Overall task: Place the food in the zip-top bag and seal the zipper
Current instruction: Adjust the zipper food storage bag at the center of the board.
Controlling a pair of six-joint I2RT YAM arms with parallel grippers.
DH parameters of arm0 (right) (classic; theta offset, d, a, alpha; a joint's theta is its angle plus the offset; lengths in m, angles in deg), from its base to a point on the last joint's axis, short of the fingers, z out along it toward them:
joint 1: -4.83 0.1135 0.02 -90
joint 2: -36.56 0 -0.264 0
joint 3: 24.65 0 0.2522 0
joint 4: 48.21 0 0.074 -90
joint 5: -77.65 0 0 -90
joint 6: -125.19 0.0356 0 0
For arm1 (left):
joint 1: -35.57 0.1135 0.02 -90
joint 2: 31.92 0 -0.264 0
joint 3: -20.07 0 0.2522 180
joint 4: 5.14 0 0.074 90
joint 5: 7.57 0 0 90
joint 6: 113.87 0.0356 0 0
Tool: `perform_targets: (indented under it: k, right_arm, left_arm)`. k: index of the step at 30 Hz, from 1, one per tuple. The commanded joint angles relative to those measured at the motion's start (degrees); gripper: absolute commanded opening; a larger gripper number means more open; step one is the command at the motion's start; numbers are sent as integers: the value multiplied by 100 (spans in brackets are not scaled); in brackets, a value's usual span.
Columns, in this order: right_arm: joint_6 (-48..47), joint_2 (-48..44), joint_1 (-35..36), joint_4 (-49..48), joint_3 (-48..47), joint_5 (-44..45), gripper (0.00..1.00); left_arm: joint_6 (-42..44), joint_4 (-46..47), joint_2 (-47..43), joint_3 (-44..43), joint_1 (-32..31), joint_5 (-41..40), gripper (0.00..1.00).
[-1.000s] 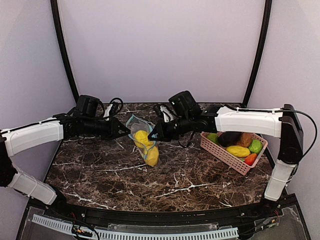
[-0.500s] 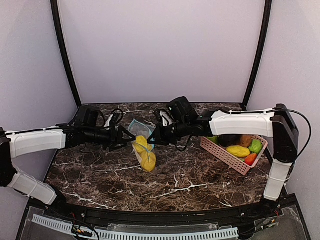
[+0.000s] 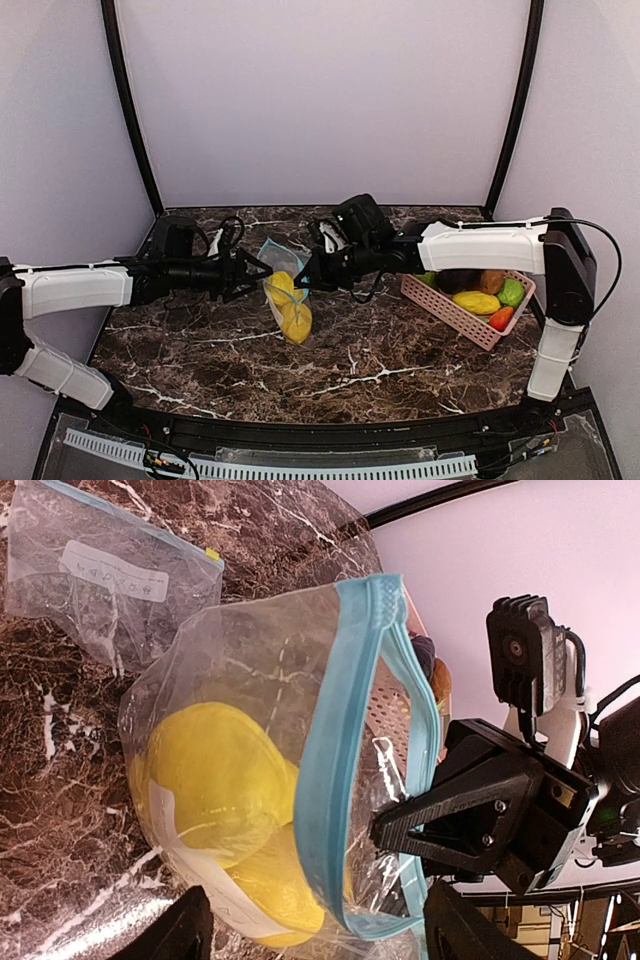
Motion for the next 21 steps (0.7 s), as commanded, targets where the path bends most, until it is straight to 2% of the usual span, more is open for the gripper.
perform_targets:
  k: [1, 6, 9, 11, 14, 16, 21]
  right_arm:
    - [-56, 83, 66, -48, -178, 112, 0]
    - [-127, 30, 69, 6, -147, 202, 0]
    - [-153, -10, 73, 44, -122, 260, 0]
    - [-185, -51, 73, 65, -93, 305, 0]
    - [-278, -152, 73, 72, -41, 386, 5]
    - [-400, -250, 75, 152, -15, 493, 14]
    - [-929, -703, 54, 962, 26, 1424, 50]
  left_arm:
    - [-30, 185, 62, -174, -19, -125, 66]
    - [17, 73, 201, -215, -22, -226, 39]
    - [-9, 115, 212, -222, -22, -231, 18]
    - [-7, 108, 198, -233, -22, -238, 9]
    - [44, 62, 172, -248, -22, -256, 1]
    - [81, 32, 154, -256, -21, -266, 1]
    - [274, -248, 85, -311, -13, -340, 1]
